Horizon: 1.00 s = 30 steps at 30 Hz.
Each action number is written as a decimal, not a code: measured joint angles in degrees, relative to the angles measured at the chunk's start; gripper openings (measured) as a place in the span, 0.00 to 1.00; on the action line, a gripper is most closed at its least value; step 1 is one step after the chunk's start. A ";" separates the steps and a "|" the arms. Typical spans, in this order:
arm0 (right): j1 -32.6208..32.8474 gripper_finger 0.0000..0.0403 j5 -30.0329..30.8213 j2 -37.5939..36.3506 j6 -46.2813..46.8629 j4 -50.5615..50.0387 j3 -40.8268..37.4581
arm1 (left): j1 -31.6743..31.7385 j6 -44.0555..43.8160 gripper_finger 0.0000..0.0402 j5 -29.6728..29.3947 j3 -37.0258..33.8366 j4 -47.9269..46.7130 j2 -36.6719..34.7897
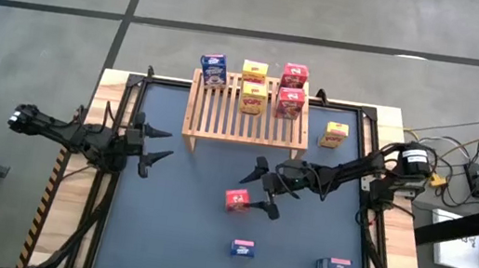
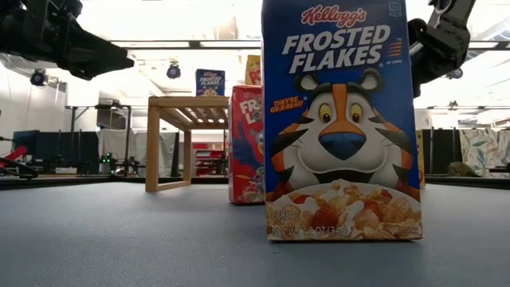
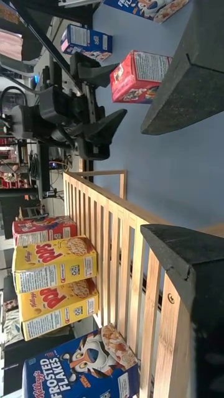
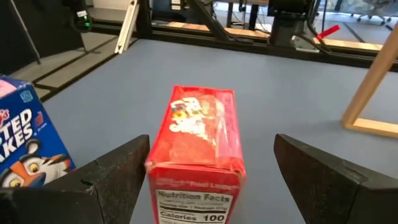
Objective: Stack cereal on shelf
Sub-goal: Put the red cereal box on the shelf aligned with the other red cereal boxes
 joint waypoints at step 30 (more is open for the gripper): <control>-0.20 0.83 -0.02 5.63 3.50 6.07 0.00 | -0.01 0.00 0.58 0.01 0.00 0.01 -0.01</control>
